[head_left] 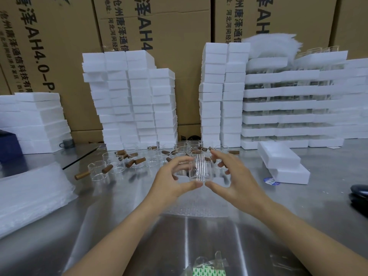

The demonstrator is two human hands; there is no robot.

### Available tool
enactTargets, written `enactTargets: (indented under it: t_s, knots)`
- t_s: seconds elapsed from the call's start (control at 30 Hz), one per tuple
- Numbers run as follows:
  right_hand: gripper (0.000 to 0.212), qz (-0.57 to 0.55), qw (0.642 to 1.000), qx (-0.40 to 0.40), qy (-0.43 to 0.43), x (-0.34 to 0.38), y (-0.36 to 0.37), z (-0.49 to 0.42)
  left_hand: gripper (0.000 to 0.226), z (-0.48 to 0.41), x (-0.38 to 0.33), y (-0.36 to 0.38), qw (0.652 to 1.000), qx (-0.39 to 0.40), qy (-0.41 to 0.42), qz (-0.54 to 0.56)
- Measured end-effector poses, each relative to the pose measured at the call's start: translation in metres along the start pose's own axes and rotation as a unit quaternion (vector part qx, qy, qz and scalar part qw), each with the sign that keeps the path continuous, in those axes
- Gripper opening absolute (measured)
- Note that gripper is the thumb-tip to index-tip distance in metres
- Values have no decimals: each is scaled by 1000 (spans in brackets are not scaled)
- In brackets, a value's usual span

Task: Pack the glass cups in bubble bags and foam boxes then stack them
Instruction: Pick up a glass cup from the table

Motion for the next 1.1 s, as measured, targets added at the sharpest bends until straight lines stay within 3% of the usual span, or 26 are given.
enactTargets:
  t_s: [0.17, 0.3, 0.67, 0.8, 0.9, 1.1]
  knots:
    - [60, -6, 1000, -10, -13, 3, -3, 0, 70, 1, 2, 4, 999, 17, -14, 38]
    - [57, 2, 999, -26, -26, 10, -4, 0, 79, 2, -1, 3, 1000, 15, 2, 3]
    - [62, 8, 998, 12, -54, 17, 0, 2, 73, 7, 0, 9, 999, 44, 17, -16]
    - [48, -29, 1000, -5, 3, 5, -3, 1, 74, 2, 3, 6, 999, 37, 1, 3]
    - [46, -10, 999, 27, 43, -7, 1, 0, 78, 2, 6, 5, 999, 39, 12, -28]
    - [42, 39, 991, 129, 21, -15, 11, 2, 87, 6, 8, 14, 994, 63, 59, -73]
Point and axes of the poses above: each hand's wrist, its own z-axis away from the middle knuckle, its own y-axis out of the palm, x = y × z, the point moved 6 cm from there along -z, towards the middle knuckle
